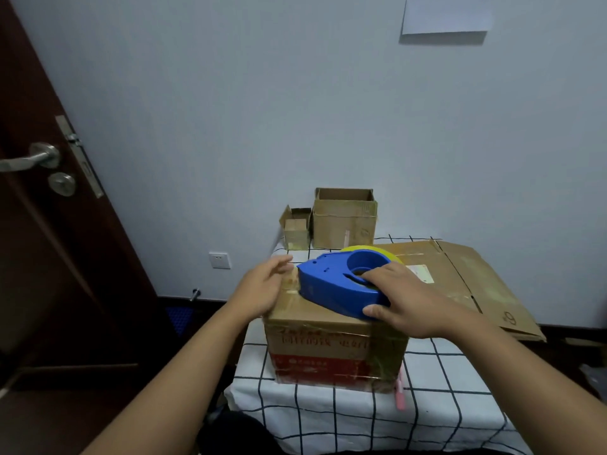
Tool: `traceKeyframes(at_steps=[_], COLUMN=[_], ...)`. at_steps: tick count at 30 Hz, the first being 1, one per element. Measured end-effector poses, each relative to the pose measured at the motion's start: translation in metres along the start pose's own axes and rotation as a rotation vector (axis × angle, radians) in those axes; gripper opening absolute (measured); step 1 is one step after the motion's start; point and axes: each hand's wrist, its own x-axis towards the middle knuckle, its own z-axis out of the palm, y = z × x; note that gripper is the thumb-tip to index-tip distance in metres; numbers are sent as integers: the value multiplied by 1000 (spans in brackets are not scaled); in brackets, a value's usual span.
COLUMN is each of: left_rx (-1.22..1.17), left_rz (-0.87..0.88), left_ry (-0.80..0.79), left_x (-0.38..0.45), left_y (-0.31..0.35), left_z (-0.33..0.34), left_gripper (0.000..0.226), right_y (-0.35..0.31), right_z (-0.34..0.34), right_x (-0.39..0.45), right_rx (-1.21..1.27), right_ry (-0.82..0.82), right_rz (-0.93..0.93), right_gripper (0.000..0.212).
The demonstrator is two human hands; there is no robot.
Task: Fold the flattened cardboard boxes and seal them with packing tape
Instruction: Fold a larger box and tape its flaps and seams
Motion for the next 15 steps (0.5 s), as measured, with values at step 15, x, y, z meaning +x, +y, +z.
traceKeyframes(at_steps=[15], left_rx=[-220], left_rz=[9], left_ry=[-406], left_x=[52], left_y=[6], left_z=[-12], left_gripper=[25], right_y=[5], right_z=[1], right_x=[3], right_rx=[33], right_ry=[-21], right_rz=[-5], right_gripper=[46])
